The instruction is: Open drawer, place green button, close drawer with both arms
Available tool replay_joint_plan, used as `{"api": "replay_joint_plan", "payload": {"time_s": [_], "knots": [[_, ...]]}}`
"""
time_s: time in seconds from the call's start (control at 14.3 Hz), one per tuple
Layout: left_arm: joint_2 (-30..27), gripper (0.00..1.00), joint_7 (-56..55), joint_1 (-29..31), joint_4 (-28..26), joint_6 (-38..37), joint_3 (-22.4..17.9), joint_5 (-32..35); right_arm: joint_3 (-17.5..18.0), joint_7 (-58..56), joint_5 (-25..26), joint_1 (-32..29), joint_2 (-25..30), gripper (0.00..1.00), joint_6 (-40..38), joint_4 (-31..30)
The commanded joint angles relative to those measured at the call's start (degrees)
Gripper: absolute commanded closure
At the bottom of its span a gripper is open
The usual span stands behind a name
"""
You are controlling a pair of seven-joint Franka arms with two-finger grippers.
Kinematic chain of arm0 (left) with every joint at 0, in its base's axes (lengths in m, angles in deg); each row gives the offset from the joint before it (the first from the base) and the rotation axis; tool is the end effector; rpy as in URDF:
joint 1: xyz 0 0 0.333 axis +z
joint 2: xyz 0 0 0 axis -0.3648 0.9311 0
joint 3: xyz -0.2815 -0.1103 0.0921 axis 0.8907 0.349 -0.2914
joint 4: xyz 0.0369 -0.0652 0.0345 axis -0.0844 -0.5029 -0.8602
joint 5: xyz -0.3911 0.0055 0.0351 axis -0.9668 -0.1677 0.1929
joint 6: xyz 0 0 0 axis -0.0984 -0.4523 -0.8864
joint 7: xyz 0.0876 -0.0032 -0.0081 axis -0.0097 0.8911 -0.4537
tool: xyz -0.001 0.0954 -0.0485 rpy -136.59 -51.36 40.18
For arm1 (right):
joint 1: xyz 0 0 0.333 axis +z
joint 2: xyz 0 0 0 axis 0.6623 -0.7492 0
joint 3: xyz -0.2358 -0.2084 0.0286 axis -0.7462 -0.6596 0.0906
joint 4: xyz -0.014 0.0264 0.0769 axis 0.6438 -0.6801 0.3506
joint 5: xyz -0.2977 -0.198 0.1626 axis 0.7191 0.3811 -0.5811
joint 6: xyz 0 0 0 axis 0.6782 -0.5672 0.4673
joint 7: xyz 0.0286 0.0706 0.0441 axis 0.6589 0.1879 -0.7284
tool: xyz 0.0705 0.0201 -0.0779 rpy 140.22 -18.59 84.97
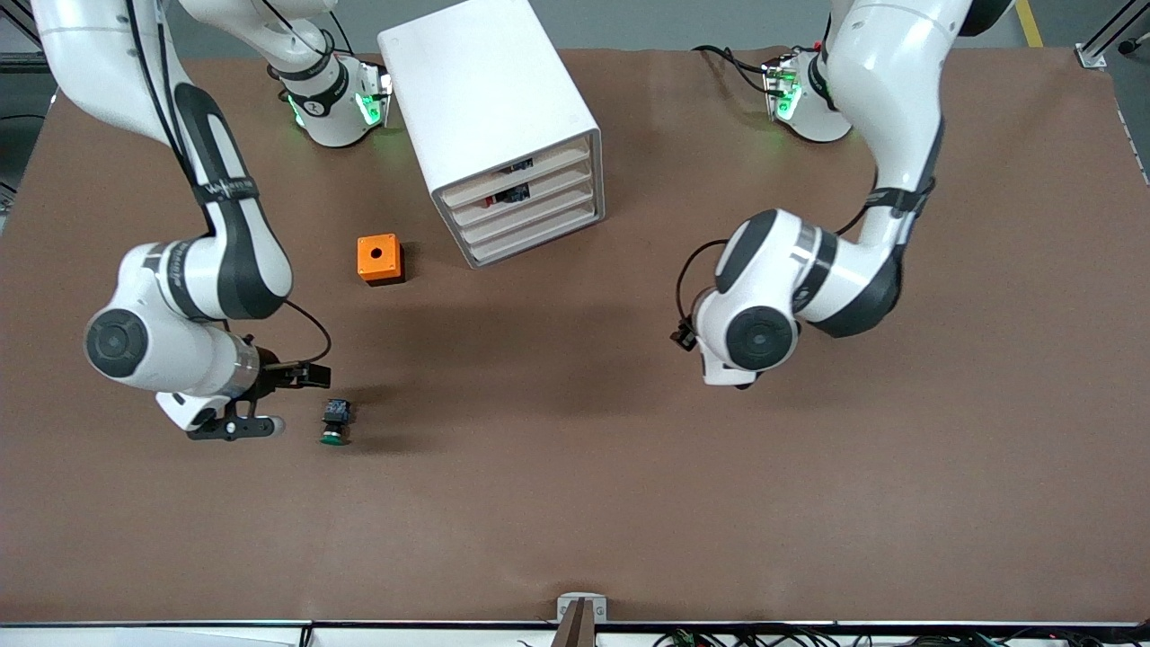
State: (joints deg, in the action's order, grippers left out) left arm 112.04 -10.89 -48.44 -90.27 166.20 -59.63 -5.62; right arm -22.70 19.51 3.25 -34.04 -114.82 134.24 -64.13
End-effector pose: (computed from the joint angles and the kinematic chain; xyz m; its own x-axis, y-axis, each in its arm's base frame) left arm 0.5704 -0.3576 0.2960 0.5838 0.7628 -0.2780 0.6474 -0.6440 -0.4076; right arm 0.6567 0.0693 0.2838 0.9915 0.0368 -0.1247 0.0284 -0.9972 -0.0689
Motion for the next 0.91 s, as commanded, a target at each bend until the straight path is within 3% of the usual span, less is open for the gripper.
{"api": "replay_joint_plan", "payload": {"time_s": [0.0,0.28,0.63,0.84], "knots": [[4.1,0.01,-5.0,-1.1,2.8,-2.1,0.7,-3.7,-0.2,-0.1,-2.1,0.3,-4.0,0.0,2.7,1.1],[6.5,0.01,-9.1,-1.0,2.9,-2.0,0.4,-16.5,-0.2,0.2,-3.5,0.2,-8.3,0.0,8.8,1.1],[10.9,0.01,-21.6,-0.7,3.0,-1.6,0.2,-29.9,-0.2,0.1,-5.9,0.0,-10.7,0.02,12.6,1.2],[13.1,0.01,-29.2,-0.8,3.0,-1.6,0.4,-37.1,-0.2,0.2,-5.9,-0.1,-10.9,0.32,12.5,1.6]]}}
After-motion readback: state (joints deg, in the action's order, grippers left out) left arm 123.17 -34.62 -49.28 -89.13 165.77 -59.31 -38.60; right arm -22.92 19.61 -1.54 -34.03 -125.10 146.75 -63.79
